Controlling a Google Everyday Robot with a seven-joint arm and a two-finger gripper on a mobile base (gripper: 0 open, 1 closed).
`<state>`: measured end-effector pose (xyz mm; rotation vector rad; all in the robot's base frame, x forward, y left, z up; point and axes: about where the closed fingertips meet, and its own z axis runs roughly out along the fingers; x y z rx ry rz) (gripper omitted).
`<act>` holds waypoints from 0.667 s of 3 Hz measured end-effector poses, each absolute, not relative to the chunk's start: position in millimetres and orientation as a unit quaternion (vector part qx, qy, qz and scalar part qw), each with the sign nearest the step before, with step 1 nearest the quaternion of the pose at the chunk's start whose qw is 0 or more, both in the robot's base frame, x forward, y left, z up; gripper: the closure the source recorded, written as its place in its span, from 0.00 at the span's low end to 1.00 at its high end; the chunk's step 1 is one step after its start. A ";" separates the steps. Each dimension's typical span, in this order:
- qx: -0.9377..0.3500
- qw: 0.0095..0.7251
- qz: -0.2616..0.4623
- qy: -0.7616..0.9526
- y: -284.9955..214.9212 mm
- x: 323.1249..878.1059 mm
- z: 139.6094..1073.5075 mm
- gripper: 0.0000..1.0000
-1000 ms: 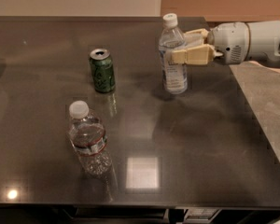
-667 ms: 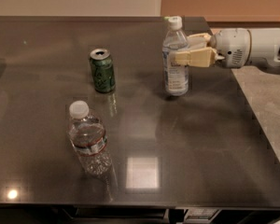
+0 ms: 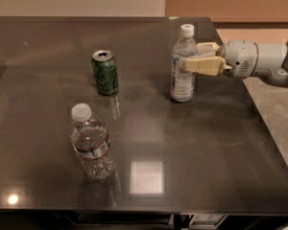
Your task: Place blue plastic bottle upright
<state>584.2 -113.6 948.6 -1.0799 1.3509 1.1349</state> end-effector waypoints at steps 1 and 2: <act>-0.450 0.517 0.482 0.546 -117.1 586.9 943.3 0.59; -0.451 0.516 0.483 0.545 -114.4 587.0 943.8 0.36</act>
Offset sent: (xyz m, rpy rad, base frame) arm 0.0024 -0.0032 -0.0047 0.0270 -0.0125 0.0174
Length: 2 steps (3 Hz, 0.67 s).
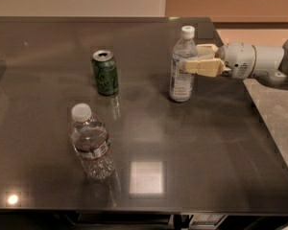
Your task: Place blue plastic bottle upright
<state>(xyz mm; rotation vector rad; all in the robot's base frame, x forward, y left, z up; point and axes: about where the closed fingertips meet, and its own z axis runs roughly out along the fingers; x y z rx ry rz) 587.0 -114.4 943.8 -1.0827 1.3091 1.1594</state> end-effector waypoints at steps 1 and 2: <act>-0.452 0.515 0.484 0.544 -111.5 587.0 944.4 0.12; -0.453 0.515 0.485 0.542 -108.9 587.0 945.0 0.00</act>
Offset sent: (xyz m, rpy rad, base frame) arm 0.0000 0.0027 0.0006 0.0006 -0.0007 0.0044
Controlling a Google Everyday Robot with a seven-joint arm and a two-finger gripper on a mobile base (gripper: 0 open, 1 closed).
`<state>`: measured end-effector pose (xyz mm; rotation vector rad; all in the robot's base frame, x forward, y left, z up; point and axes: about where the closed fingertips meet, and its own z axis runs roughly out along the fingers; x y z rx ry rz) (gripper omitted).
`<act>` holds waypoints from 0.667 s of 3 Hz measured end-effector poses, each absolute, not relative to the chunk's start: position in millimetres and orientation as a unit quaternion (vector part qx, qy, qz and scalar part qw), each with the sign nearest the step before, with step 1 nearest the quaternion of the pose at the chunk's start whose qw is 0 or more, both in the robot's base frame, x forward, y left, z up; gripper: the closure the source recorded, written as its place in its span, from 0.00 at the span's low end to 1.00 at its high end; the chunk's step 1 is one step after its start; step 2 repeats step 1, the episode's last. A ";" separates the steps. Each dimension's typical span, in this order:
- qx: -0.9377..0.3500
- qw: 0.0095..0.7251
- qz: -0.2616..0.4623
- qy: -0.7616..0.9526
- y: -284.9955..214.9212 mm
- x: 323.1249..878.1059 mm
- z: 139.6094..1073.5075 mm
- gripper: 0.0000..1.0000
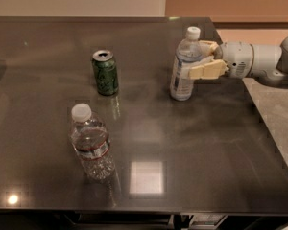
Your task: Place blue plastic bottle upright
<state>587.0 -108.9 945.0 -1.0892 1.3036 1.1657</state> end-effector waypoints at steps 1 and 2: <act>-0.453 0.515 0.485 0.542 -108.8 587.0 945.0 0.00; -0.453 0.515 0.485 0.542 -108.8 587.0 945.0 0.00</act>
Offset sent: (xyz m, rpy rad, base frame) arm 0.0000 0.0000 0.0000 0.0000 0.0000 0.0000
